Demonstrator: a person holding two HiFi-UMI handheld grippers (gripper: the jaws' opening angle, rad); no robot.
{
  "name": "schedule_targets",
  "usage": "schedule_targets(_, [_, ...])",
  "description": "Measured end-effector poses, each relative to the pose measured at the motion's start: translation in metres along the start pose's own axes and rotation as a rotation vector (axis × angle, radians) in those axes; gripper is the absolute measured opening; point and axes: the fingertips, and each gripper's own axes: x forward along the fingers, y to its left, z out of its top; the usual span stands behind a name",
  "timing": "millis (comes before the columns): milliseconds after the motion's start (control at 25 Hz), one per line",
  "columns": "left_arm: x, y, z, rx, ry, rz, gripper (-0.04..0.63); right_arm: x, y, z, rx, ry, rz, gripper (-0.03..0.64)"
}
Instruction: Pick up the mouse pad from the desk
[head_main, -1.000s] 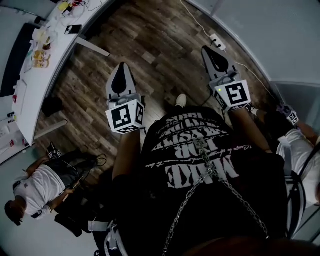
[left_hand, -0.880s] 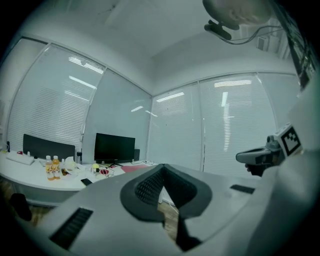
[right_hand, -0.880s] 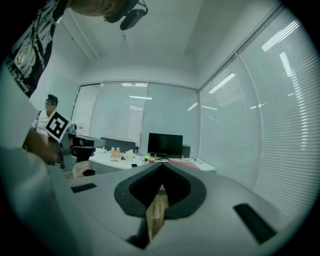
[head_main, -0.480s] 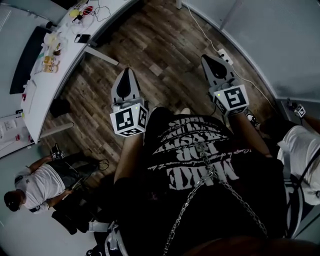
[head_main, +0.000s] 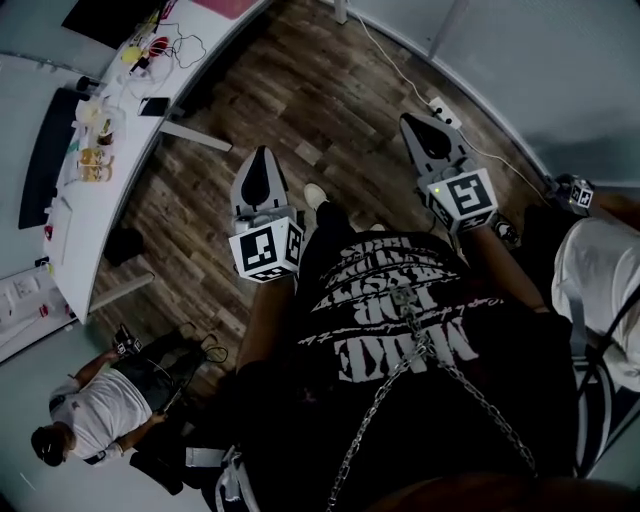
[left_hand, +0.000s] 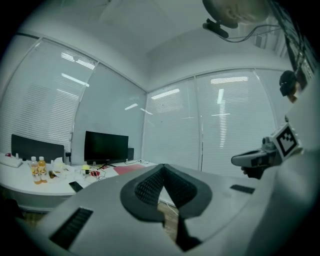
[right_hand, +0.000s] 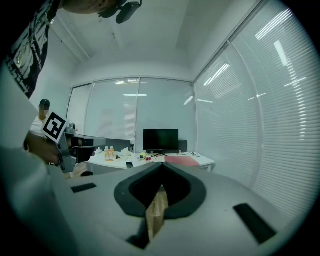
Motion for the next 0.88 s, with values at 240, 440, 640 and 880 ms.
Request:
schedule_targets(240, [0.046,0.04,0.002,0.012,0.017,-0.011,0.006,0.057,-0.001,0.012,-0.01,0.001,0.002,-0.006])
schedule_targets(440, [0.083,0.091,0.003,-0.015,0.026,0.008,0.006,0.115,-0.006,0.022,-0.003,-0.003,-0.017,-0.006])
schedule_targets(640, [0.11,0.135,0.007,-0.018,0.019,0.008,0.006,0.166,0.0,0.03,0.009,-0.003,-0.021,-0.006])
schedule_targets(880, [0.137,0.183,0.015,-0.035,0.002,-0.024,0.006,0.221,0.017,0.048,-0.021,-0.012,-0.018,-0.006])
